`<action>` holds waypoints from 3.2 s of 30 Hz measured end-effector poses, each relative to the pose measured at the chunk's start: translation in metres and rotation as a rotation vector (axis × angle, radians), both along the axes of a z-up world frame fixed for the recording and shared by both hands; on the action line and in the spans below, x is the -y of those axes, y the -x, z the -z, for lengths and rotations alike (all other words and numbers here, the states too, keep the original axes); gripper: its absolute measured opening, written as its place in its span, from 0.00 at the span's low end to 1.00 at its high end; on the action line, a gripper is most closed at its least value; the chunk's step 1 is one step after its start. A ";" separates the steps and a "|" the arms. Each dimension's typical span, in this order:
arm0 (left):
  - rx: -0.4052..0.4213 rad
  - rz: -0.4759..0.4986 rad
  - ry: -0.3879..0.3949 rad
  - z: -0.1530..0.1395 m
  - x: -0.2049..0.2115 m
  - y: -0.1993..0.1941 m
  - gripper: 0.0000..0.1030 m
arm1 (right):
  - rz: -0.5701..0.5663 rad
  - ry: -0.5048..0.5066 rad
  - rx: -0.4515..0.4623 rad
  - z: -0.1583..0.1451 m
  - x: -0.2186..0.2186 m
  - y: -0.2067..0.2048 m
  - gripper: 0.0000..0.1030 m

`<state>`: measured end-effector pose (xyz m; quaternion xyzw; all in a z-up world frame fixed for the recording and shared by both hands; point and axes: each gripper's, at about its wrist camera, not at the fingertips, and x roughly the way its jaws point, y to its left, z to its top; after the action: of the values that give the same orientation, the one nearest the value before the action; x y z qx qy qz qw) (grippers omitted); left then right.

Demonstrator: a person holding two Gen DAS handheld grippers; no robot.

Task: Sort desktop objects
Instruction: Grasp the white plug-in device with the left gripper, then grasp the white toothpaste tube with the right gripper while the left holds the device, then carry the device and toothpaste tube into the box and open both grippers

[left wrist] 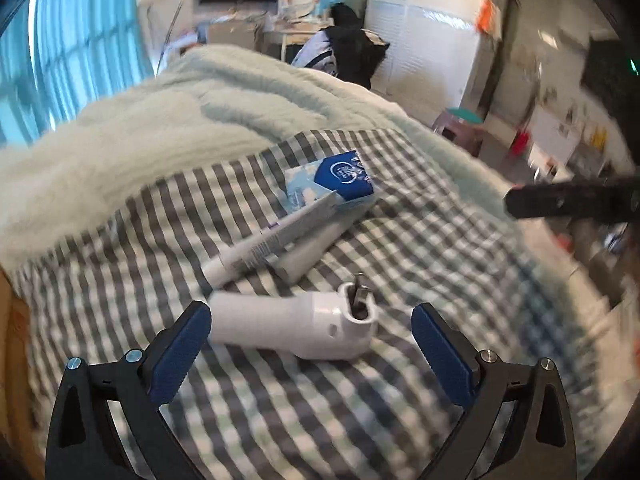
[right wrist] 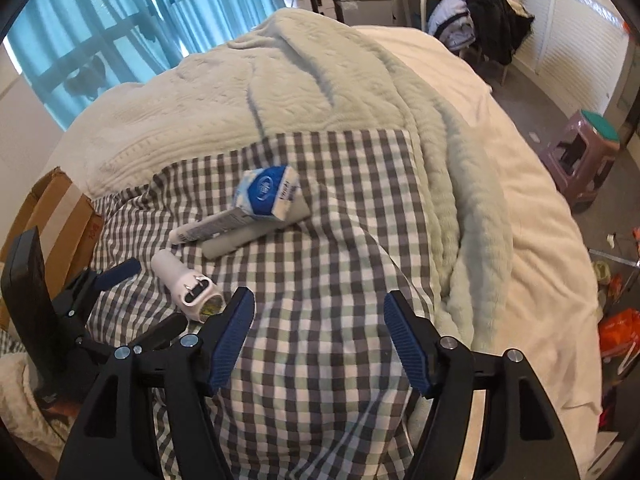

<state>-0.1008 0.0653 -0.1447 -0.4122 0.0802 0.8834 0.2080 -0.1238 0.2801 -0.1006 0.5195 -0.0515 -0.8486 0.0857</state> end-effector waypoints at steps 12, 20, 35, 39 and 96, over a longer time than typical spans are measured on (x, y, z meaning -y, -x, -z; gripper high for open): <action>0.135 -0.008 -0.026 0.047 0.004 0.042 1.00 | -0.063 -0.039 0.014 0.014 0.015 0.018 0.65; 0.150 -0.128 -0.084 0.023 0.049 0.049 0.99 | -0.249 -0.112 -0.086 0.003 0.058 0.029 0.65; 0.183 -0.459 0.030 0.022 0.133 0.041 0.99 | -0.739 -0.494 -0.079 0.072 0.207 0.072 0.43; 0.183 -0.444 0.021 0.014 0.138 0.033 0.99 | -0.693 -0.501 -0.050 0.074 0.208 0.076 0.29; 0.025 -0.556 0.003 -0.145 0.324 -0.077 1.00 | -0.638 0.223 -0.156 -0.125 0.392 -0.033 0.54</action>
<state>-0.0233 -0.2591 0.0007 -0.4294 -0.0371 0.9014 -0.0422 -0.0912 -0.1124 0.0244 0.4306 0.0279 -0.8053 0.4066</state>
